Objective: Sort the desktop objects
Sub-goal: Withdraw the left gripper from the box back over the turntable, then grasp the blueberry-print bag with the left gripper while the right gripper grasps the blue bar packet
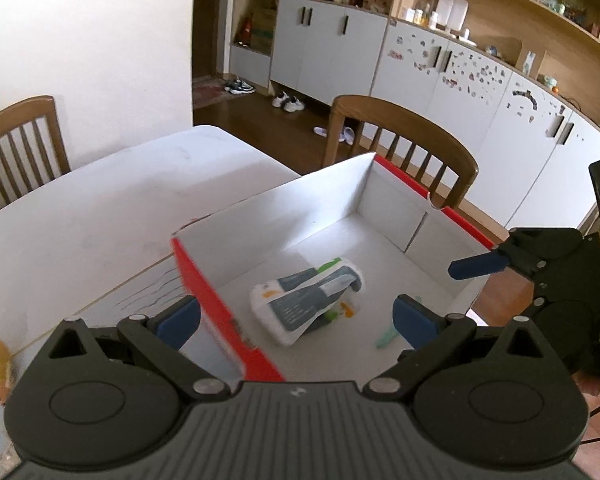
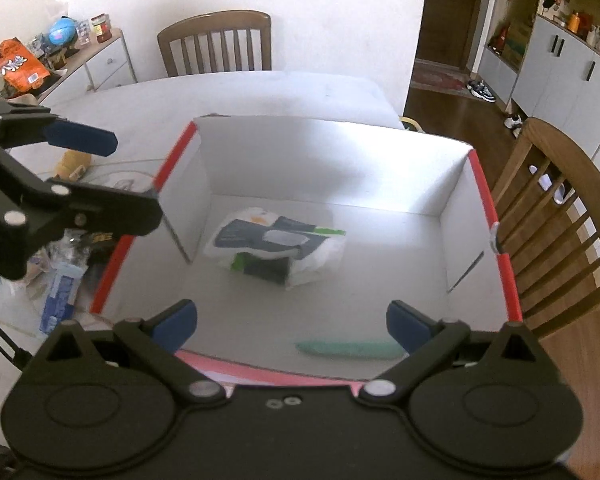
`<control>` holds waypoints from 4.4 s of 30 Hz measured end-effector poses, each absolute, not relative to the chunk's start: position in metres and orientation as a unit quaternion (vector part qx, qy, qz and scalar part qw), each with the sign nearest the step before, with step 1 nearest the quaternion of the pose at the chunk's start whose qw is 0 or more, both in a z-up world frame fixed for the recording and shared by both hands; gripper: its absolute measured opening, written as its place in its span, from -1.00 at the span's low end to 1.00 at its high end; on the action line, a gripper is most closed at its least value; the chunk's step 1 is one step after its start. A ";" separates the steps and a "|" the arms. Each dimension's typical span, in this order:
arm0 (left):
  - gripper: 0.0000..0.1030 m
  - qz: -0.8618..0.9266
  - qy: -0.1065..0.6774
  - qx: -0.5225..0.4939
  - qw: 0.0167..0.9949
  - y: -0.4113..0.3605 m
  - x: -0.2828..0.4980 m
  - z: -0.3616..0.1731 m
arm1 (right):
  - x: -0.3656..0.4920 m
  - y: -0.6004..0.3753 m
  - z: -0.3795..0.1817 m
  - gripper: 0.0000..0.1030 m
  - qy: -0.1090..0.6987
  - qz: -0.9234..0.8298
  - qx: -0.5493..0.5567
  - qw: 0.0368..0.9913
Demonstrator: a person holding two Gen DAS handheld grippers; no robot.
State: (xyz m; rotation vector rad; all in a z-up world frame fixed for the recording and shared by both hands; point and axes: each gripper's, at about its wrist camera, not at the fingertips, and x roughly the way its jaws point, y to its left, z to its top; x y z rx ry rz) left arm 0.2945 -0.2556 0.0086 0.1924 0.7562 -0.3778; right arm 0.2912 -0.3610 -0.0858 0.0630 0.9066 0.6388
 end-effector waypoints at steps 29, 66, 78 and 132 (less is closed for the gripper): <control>1.00 -0.158 0.344 0.088 0.922 -0.110 0.209 0.018 | 0.207 -0.261 -0.023 0.95 0.393 0.294 0.051 0.870; 0.98 -0.106 0.327 0.085 0.935 -0.012 0.165 -0.033 | 0.173 -0.161 -0.042 0.88 0.411 0.315 0.020 0.855; 0.98 -0.111 0.331 0.105 0.931 -0.008 0.179 -0.060 | 0.173 -0.138 -0.069 0.84 0.434 0.330 0.010 0.838; 0.34 -0.143 0.300 0.236 0.913 -0.035 0.199 -0.108 | 0.188 -0.127 -0.105 0.29 0.434 0.313 0.008 0.845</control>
